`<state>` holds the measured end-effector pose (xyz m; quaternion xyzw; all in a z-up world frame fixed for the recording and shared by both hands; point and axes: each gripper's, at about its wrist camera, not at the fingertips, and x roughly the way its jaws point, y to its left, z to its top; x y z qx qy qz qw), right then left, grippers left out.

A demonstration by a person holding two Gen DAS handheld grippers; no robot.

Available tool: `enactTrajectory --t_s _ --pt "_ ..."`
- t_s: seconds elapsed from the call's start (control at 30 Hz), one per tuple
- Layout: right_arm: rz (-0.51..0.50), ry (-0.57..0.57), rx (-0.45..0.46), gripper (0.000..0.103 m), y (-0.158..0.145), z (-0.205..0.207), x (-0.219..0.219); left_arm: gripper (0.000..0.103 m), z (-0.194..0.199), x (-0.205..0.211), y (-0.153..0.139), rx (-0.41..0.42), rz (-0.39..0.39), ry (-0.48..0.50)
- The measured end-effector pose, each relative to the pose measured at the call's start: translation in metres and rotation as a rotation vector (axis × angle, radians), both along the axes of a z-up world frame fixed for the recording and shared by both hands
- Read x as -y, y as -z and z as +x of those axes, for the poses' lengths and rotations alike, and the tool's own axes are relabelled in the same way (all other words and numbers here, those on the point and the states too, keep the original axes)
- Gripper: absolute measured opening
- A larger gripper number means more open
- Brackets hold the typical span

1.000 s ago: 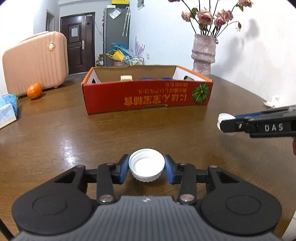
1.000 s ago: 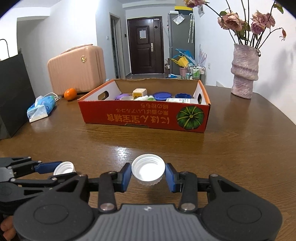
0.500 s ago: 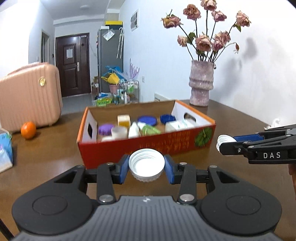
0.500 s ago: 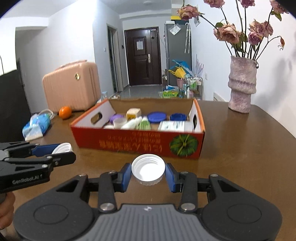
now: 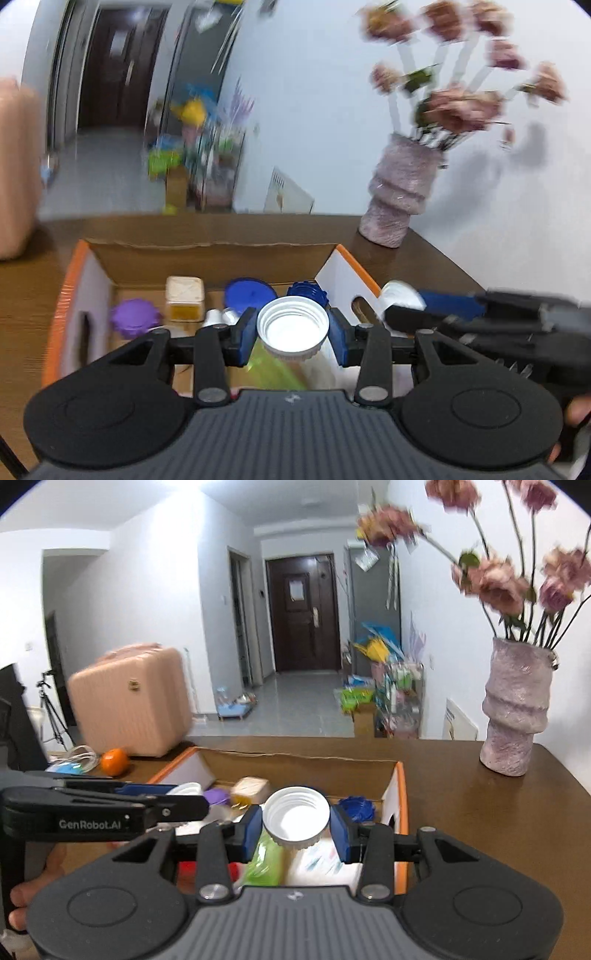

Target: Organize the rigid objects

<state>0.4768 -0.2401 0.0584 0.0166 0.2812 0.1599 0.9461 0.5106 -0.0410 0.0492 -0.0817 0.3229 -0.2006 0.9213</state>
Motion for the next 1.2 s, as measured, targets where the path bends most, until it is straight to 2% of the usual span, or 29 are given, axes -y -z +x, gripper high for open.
enactTrajectory --t_s 0.07,0.2,0.3,0.37,0.4,0.43,0.47,0.53,0.7,0.77,0.9,0.97,1.07,1.2 --pt "-0.027 0.022 -0.043 0.039 0.009 0.031 -0.001 0.041 0.031 0.010 0.011 -0.073 -0.001 -0.002" --pt "-0.192 0.041 -0.078 0.040 0.032 0.074 -0.014 0.040 0.078 0.022 0.045 -0.208 0.051 -0.048" --pt "-0.248 0.023 -0.103 0.039 0.050 0.088 -0.020 0.040 0.085 0.021 0.058 -0.236 0.076 -0.085" --pt "-0.247 0.018 -0.115 0.040 0.057 0.093 -0.021 0.053 0.085 0.015 0.056 -0.240 0.032 -0.080" --pt "-0.244 0.005 -0.123 0.044 0.059 0.093 -0.021 0.060 0.085 0.013 0.055 -0.248 0.010 -0.060" --pt "-0.235 -0.005 -0.125 0.055 0.060 0.093 -0.022 0.060 0.083 0.012 0.053 -0.248 0.002 -0.048" --pt "-0.223 -0.005 -0.119 0.059 0.060 0.092 -0.021 0.060 0.082 0.013 0.050 -0.235 0.009 -0.047" --pt "-0.212 -0.002 -0.103 0.059 0.055 0.087 -0.019 0.060 0.074 0.011 0.042 -0.193 0.027 -0.052" --pt "-0.180 0.020 -0.038 0.061 0.022 0.063 -0.004 0.063 0.044 -0.011 0.013 -0.127 0.059 -0.084" --pt "-0.182 0.026 -0.009 0.065 0.006 0.048 0.002 0.066 0.027 -0.022 0.001 -0.087 0.077 -0.098" --pt "-0.183 0.045 0.031 0.067 -0.019 0.015 0.015 0.076 -0.021 -0.040 -0.021 0.020 0.173 -0.127" --pt "-0.175 0.058 0.051 0.069 -0.029 -0.006 0.021 0.076 -0.048 -0.049 -0.027 0.060 0.212 -0.126" --pt "-0.152 0.067 0.076 0.075 -0.036 -0.038 0.029 0.076 -0.092 -0.064 -0.032 0.098 0.230 -0.153" --pt "-0.107 0.064 0.090 0.077 -0.033 -0.091 0.031 0.081 -0.163 -0.083 -0.029 0.191 0.239 -0.238"
